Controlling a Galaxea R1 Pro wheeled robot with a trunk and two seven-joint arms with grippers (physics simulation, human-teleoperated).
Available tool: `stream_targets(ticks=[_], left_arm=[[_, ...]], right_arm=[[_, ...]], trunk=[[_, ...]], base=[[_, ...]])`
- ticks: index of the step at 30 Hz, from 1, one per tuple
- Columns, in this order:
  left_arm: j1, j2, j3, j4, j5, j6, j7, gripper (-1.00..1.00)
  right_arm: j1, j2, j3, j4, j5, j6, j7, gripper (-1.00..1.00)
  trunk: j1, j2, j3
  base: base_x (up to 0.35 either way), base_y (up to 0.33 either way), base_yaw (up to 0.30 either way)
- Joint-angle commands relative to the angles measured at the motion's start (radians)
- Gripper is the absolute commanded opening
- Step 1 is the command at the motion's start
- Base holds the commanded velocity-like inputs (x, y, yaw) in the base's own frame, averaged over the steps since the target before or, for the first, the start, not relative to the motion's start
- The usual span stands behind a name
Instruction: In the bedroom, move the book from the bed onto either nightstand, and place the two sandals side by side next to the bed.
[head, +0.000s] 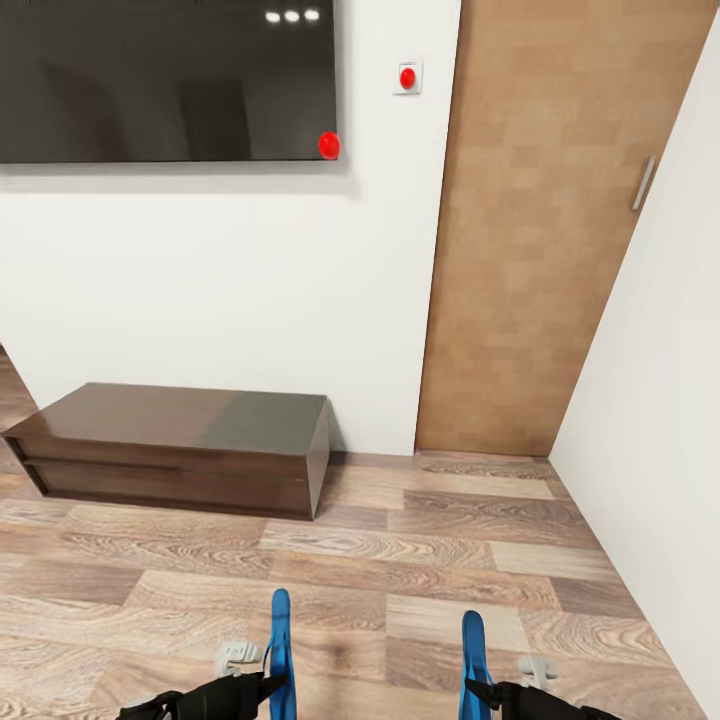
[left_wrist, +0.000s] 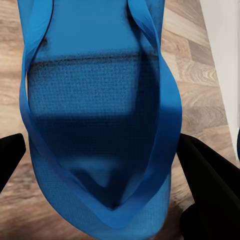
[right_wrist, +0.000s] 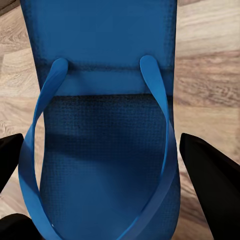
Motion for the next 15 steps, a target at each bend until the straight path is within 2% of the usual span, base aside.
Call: stream_targets(ticks=[1,10,15], left_arm=[[0.000,-0.002,0.002,0.000,0.005,0.008,-0.003,-1.00],[0.000,-0.008,0.001,0.039,0.003,-0.012,0.008,-1.00],[0.000,-0.011,0.001,0.048,0.004,-0.051,0.078,-1.00]], right_arm=[[0.000,0.000,-0.008,-0.001,0.006,0.010,0.007,-1.00],[0.000,-0.003,-0.008,-0.001,0.007,0.010,0.009,-1.00],[0.000,0.001,-0.008,-0.001,0.009,0.010,0.007,-1.00]], trunk=[[-0.004,0.007,0.002],[-0.039,0.070,0.030],[-0.058,0.105,0.046]], base=[[0.000,0.000,0.000],[0.000,0.000,0.000],[0.000,0.000,0.000]])
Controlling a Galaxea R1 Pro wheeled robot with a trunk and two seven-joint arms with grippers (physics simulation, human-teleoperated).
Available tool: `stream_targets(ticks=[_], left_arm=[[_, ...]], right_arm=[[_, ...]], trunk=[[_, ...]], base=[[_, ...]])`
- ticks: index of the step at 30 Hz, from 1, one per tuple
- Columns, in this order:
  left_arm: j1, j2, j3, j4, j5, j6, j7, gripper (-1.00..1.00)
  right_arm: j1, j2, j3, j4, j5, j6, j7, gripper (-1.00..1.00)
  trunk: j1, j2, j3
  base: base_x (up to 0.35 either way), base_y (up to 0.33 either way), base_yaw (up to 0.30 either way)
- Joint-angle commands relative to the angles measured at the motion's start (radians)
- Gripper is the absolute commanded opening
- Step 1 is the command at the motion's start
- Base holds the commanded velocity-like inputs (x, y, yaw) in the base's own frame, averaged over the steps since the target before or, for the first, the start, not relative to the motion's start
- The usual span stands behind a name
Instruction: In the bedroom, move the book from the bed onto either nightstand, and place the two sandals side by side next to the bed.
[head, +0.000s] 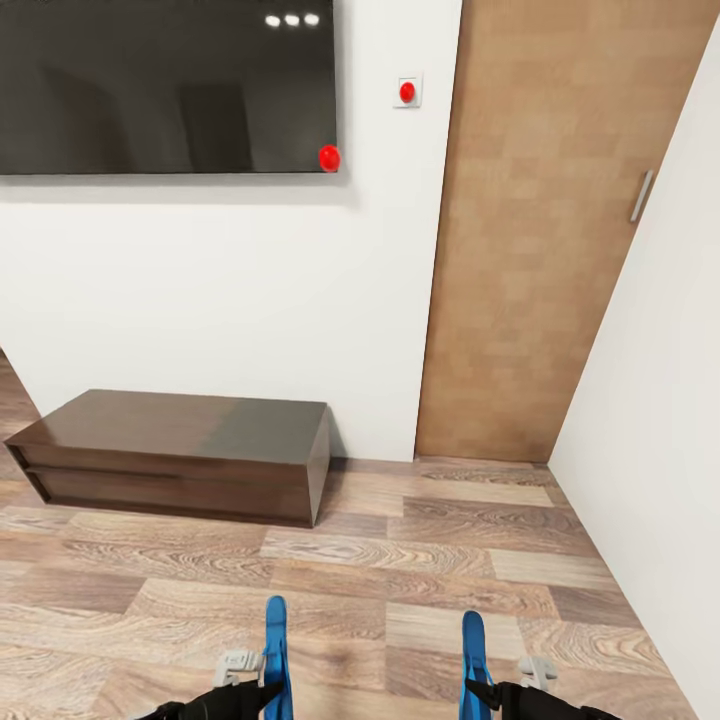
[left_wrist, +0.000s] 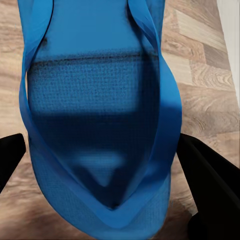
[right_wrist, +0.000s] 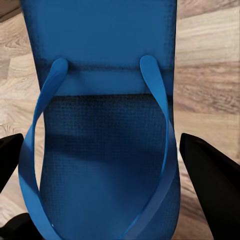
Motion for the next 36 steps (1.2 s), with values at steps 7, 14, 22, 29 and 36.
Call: stream_targets(ticks=[7,14,22,29,36], left_arm=[[0.000,-0.019,0.002,0.014,0.004,-0.003,0.048,-1.00],[0.000,-0.040,0.001,0.039,0.003,-0.080,0.214,-1.00],[0.000,-0.054,0.000,0.053,-0.014,-0.127,0.252,-1.00],[0.000,-0.061,0.003,0.122,-0.016,-0.141,0.255,-1.00],[0.000,-0.059,0.004,0.146,-0.015,-0.148,0.271,-1.00]], right_arm=[[0.000,0.001,-0.008,-0.001,0.008,0.009,0.006,-1.00],[0.000,0.002,-0.008,0.022,0.009,-0.017,-0.002,-1.00],[0.000,0.002,-0.008,0.041,0.006,-0.031,-0.004,-1.00],[0.000,0.002,-0.008,0.092,0.008,-0.031,-0.004,-1.00],[0.000,-0.006,-0.008,0.134,0.005,-0.031,-0.004,-1.00]], trunk=[[-0.027,0.049,0.021],[-0.054,0.098,0.043],[-0.085,0.154,0.068],[-0.085,0.154,0.068],[-0.085,0.154,0.066]], base=[[0.000,0.000,0.000],[0.000,0.000,0.000],[0.000,0.000,0.000],[0.000,0.000,0.019],[0.000,0.000,0.214]])
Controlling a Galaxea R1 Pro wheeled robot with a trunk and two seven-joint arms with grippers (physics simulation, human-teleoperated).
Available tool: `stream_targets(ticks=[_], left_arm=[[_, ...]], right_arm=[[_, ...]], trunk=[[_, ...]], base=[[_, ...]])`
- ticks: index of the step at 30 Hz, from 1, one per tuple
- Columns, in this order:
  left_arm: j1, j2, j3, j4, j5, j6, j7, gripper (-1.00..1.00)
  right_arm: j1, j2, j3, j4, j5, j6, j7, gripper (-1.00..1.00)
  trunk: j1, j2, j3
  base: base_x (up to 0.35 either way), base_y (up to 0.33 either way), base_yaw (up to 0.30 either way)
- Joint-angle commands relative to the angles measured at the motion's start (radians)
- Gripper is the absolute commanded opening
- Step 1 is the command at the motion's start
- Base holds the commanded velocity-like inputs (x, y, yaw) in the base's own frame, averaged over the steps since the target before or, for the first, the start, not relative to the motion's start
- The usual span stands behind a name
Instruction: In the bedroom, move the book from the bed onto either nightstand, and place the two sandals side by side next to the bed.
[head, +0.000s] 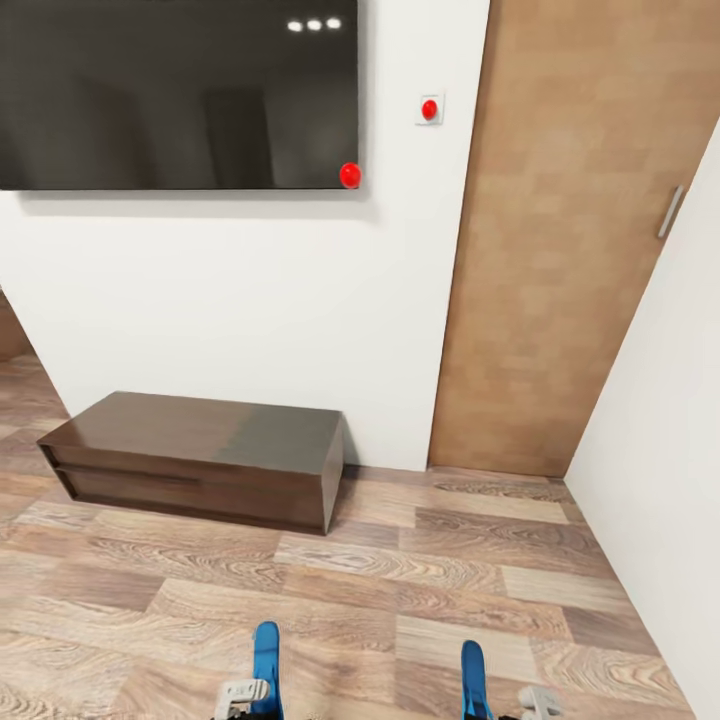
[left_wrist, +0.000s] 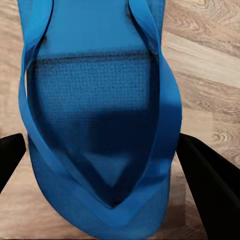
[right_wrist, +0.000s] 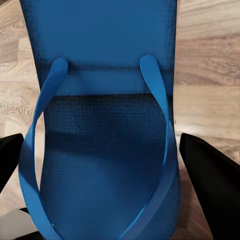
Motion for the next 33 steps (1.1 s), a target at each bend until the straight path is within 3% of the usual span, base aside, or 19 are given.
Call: stream_targets(ticks=[1,7,33], left_arm=[[-0.001,-0.001,0.002,0.003,0.004,-0.001,0.007,-1.00],[0.000,-0.002,0.002,0.009,0.004,-0.002,0.036,-1.00],[0.001,-0.006,0.001,0.040,0.001,-0.002,0.038,-1.00]], right_arm=[[0.000,0.000,-0.009,-0.001,0.006,0.009,0.006,-1.00],[0.000,0.001,-0.009,0.001,0.007,0.009,0.006,-1.00],[0.000,0.006,-0.009,0.004,0.007,0.009,0.006,-1.00]], trunk=[[0.000,0.000,-0.001],[0.000,0.000,-0.001],[0.000,0.000,-0.001]], base=[[0.000,0.000,0.282],[0.000,0.000,0.290],[0.000,0.000,0.293]])
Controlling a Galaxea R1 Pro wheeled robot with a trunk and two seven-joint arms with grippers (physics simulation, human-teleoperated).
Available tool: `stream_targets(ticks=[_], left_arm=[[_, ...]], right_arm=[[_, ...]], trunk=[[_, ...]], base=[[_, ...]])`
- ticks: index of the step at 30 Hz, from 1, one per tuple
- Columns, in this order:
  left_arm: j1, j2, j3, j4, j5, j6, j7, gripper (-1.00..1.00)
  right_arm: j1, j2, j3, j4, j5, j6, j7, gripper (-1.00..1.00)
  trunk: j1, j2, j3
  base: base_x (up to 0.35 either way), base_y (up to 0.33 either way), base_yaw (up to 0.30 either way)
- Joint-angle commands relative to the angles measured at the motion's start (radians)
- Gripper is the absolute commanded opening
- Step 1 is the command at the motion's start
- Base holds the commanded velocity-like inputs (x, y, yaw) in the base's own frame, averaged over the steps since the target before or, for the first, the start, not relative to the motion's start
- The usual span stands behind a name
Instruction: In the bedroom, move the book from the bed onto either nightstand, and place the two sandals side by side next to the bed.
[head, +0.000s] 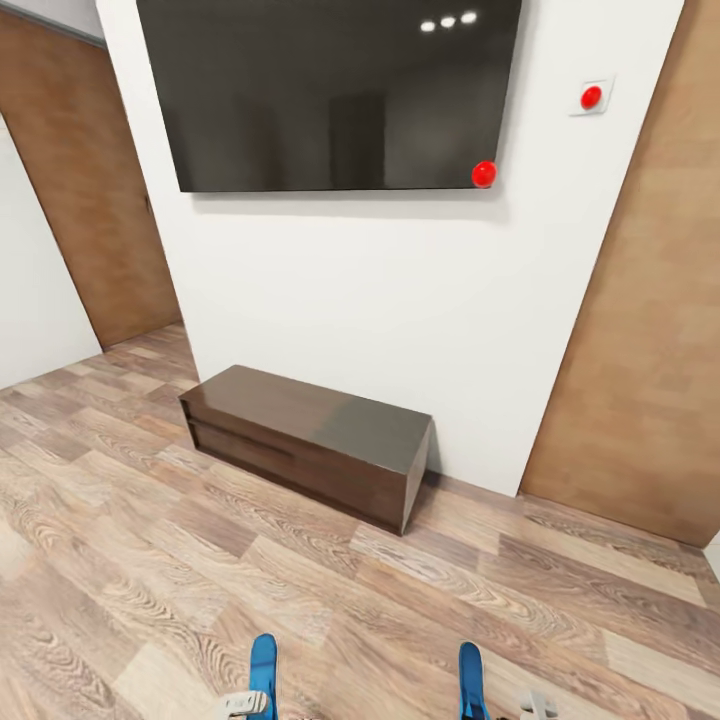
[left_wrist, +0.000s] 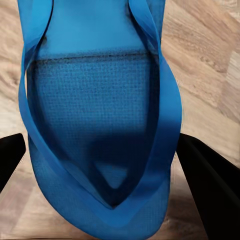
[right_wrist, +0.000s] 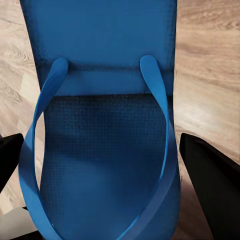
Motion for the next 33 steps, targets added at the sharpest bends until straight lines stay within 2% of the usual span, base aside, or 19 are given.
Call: stream_targets(ticks=[1,33], left_arm=[[-0.001,0.000,0.002,0.002,0.006,-0.001,-0.005,-1.00],[-0.001,-0.002,0.002,0.002,0.006,-0.001,-0.004,-1.00]], right_arm=[[0.000,0.000,-0.009,-0.002,0.006,0.008,0.005,-1.00],[0.000,0.004,-0.007,0.000,0.012,0.008,0.004,-1.00]], trunk=[[0.000,0.000,-0.001],[0.000,0.000,-0.001]], base=[[0.000,0.000,0.293],[0.000,0.000,0.293]])
